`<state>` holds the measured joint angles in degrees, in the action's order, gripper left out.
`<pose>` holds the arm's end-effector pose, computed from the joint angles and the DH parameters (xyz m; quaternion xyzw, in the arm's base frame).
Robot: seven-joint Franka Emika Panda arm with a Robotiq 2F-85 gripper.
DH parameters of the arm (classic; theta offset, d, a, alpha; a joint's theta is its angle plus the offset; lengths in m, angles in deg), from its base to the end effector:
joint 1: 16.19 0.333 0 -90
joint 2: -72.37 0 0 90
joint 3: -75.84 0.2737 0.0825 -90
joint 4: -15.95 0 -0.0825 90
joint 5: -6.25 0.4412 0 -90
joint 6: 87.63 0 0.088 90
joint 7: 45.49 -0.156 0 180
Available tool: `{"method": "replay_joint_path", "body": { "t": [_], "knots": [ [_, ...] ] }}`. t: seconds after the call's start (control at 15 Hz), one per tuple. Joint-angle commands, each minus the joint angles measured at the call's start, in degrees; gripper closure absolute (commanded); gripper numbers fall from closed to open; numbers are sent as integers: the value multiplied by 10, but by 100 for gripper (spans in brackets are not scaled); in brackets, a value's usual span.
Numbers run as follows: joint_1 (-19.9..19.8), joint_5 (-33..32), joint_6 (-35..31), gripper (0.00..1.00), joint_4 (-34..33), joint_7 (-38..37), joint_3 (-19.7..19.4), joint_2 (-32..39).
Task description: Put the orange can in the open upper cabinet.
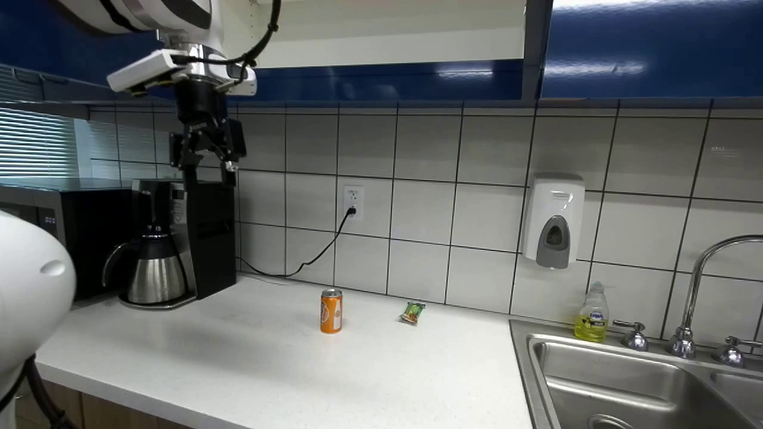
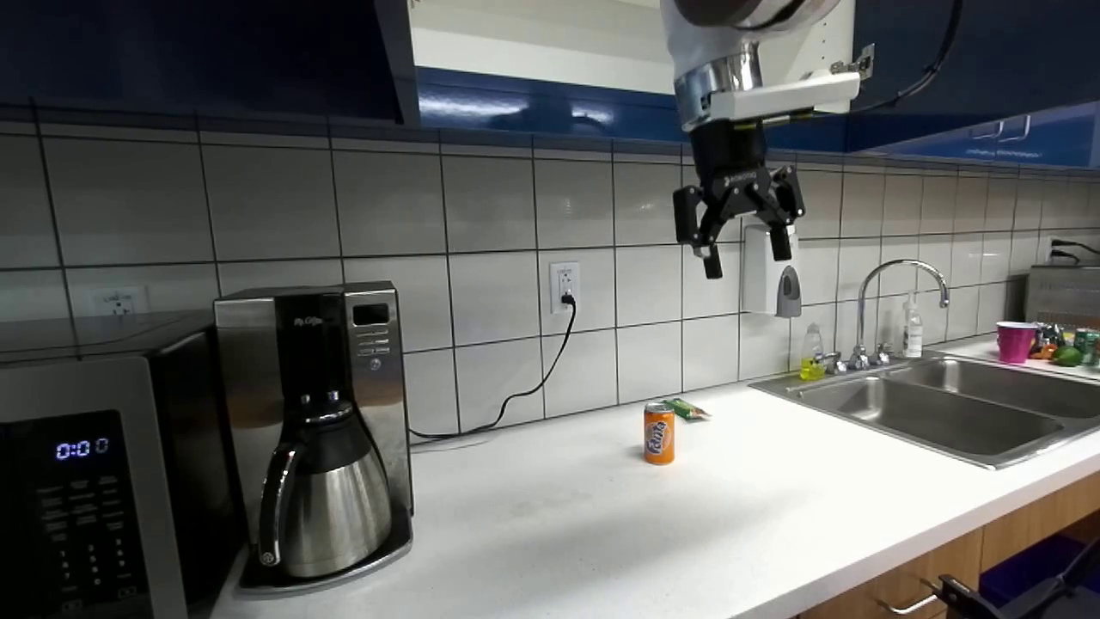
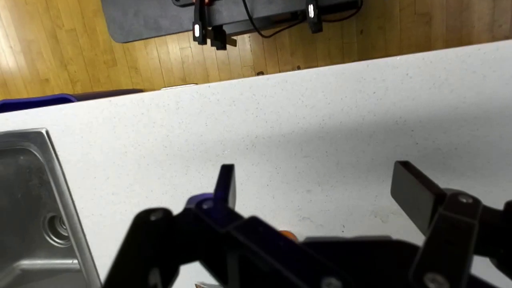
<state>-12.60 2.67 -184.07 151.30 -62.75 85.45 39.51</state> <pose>0.4321 0.0887 0.4263 0.9945 -0.0457 -0.0354 0.0876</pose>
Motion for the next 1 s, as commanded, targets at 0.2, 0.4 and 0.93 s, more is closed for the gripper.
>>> {"method": "replay_joint_path", "body": {
  "t": [0.2, 0.4, 0.93],
  "knots": [
    [-31, -60, -160, 0, 38, 22, -35, 120],
    [-38, -78, -246, 0, 47, 17, -47, 193],
    [-32, -128, -408, 0, 24, -5, -71, 371]
  ]
}}
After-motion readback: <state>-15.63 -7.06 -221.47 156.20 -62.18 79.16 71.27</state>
